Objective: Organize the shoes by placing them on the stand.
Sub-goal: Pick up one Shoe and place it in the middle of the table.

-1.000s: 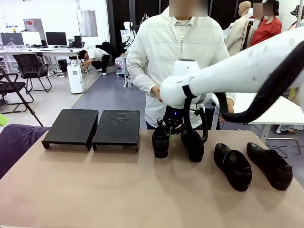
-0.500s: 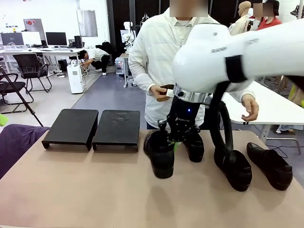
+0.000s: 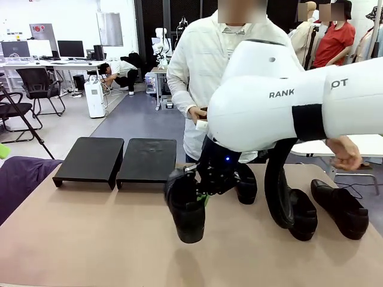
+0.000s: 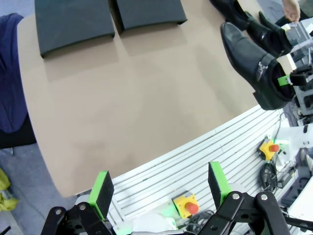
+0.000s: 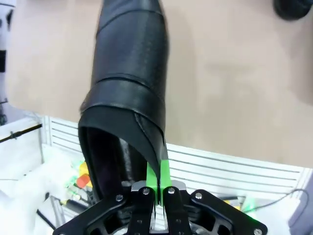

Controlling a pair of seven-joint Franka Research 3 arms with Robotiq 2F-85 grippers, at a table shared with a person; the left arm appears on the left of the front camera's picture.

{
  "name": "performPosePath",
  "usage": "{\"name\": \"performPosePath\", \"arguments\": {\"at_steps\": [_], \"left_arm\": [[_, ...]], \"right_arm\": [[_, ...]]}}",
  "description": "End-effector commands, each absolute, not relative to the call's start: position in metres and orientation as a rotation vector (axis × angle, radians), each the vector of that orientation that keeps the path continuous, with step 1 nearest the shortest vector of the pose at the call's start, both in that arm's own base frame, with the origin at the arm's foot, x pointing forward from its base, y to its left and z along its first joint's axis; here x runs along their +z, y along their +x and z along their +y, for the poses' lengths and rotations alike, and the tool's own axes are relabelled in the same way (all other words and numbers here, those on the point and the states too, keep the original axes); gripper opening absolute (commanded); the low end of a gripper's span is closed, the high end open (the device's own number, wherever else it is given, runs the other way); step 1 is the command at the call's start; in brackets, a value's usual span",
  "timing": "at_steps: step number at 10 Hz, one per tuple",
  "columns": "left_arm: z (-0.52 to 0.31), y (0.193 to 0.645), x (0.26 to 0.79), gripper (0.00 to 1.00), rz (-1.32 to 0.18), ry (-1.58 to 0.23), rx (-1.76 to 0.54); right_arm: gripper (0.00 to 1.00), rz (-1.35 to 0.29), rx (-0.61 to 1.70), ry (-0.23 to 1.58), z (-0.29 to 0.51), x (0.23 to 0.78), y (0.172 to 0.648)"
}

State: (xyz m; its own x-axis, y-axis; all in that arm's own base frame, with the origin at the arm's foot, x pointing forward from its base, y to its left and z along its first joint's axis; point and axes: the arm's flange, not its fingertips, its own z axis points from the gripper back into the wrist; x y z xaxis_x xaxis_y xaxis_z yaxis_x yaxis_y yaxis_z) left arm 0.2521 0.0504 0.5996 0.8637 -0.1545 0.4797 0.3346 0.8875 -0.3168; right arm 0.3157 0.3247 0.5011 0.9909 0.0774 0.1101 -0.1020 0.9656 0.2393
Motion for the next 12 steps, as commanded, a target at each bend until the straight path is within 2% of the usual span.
{"name": "performPosePath", "arguments": {"at_steps": [1,3,8,10,11,12], "left_arm": [[0.052,0.252,0.600,1.00,-0.464,-0.417,-0.273],[0.052,0.252,0.600,1.00,-0.464,-0.417,-0.273],[0.052,0.252,0.600,1.00,-0.464,-0.417,-0.273],[0.052,0.252,0.600,1.00,-0.464,-0.417,-0.273],[0.052,0.252,0.600,1.00,-0.464,-0.417,-0.273],[0.052,0.252,0.600,1.00,-0.464,-0.417,-0.273]], "right_arm": [[0.00,-0.114,0.109,0.255,0.333,0.501,0.310],[0.00,-0.148,0.043,0.224,0.383,0.457,0.320],[0.00,-0.047,-0.182,0.164,0.407,0.393,0.349],[0.00,-0.027,-0.149,0.224,0.408,0.382,0.356],[0.60,-0.006,-0.110,0.209,0.406,0.379,0.357],[1.00,0.002,-0.110,0.215,0.404,0.379,0.358]]}}
